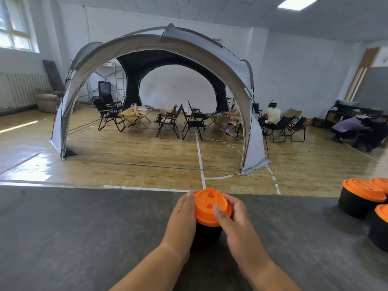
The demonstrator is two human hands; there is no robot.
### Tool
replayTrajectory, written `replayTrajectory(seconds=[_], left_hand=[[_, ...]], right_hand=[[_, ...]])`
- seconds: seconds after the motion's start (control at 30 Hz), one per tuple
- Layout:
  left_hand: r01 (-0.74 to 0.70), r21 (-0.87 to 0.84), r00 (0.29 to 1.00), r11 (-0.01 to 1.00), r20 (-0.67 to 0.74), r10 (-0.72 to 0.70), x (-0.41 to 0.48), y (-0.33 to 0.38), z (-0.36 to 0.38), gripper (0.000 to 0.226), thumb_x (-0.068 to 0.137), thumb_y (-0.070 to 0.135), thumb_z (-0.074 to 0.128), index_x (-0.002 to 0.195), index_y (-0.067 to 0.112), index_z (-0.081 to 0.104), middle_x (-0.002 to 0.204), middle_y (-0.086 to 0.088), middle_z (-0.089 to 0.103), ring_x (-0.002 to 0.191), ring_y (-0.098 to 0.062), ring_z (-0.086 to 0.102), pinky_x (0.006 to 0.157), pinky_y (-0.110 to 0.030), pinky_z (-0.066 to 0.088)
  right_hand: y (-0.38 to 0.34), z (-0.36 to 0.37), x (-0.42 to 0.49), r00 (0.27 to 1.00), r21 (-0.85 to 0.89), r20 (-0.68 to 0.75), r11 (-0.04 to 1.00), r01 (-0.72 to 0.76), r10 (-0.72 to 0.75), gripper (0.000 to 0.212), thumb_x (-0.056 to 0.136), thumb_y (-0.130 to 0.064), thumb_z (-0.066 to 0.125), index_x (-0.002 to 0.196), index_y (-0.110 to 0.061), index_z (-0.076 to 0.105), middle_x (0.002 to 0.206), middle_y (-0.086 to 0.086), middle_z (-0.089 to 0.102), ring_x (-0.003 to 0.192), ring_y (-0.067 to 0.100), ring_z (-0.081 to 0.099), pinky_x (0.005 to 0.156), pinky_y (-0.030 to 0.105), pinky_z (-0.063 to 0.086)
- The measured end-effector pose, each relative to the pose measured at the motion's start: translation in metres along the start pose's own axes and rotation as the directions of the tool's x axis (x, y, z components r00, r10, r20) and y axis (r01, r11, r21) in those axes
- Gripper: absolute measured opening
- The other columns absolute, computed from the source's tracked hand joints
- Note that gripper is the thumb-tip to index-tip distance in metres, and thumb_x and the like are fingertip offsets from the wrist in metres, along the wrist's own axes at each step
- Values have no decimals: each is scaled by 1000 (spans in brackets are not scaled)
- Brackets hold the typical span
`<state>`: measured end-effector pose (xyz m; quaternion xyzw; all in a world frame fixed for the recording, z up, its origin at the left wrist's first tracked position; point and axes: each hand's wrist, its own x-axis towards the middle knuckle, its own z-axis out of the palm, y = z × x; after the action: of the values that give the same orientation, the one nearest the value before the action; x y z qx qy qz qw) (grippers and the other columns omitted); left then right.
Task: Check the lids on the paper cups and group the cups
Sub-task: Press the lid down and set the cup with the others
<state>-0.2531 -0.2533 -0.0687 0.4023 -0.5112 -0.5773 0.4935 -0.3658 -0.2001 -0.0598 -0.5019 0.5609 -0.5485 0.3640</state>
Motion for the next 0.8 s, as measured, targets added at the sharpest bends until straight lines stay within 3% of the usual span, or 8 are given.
replayTrajectory(seconds=[0.17,0.23,0.33,0.43,0.57,0.67,0.8], left_hand=[[136,-123,990,983,54,-130,4,9,-1,30,100,39,40,119,29,61,118,-4,65,114,-22,58,107,-45,40],[159,-132,986,978,69,-151,3,6,-2,29,101,36,41,116,25,62,113,-7,67,109,-24,60,102,-41,43],[29,-12,999,1000,32,-29,2,0,-4,26,103,25,41,110,18,65,113,-6,69,103,-16,65,89,-29,52],[-8,20,1000,1000,-4,8,-1,-5,-3,26,103,23,42,113,20,65,114,1,69,100,-7,66,87,-25,53],[40,-4,999,999,15,-40,-5,1,3,30,100,36,43,118,23,64,121,-4,67,112,-21,62,102,-48,47],[216,-170,976,961,15,-217,-5,11,2,34,96,45,48,110,22,68,107,-10,72,103,-28,66,97,-47,48],[276,-168,961,946,76,-267,-9,15,6,34,98,41,48,100,15,70,89,-11,76,94,-27,68,84,-36,49]], right_hand=[[1,-4,4,997,77,64,996,-37,32,35,87,-37,60,121,-33,53,118,-10,64,110,3,60,91,22,48],[2,-4,3,996,70,81,996,-47,42,35,90,-40,54,125,-35,51,120,-13,62,110,-1,58,90,17,46],[-1,3,-2,994,-37,98,999,-34,37,56,84,-60,39,138,-46,28,129,-23,47,121,-4,45,85,6,37],[1,11,-9,998,-156,58,988,14,-5,58,82,-66,31,134,-51,13,133,-20,38,120,-5,40,81,0,33],[0,9,-6,1000,-134,10,991,7,-6,39,91,-57,34,127,-44,29,124,-19,46,110,-7,47,78,5,39],[-1,1,-3,1000,-83,21,996,-14,15,19,102,-40,38,120,-41,42,114,-19,53,100,-6,54,74,7,43],[1,-5,3,1000,-110,-9,994,-26,25,24,103,-39,36,122,-41,50,123,-11,54,104,-1,54,79,11,41]])
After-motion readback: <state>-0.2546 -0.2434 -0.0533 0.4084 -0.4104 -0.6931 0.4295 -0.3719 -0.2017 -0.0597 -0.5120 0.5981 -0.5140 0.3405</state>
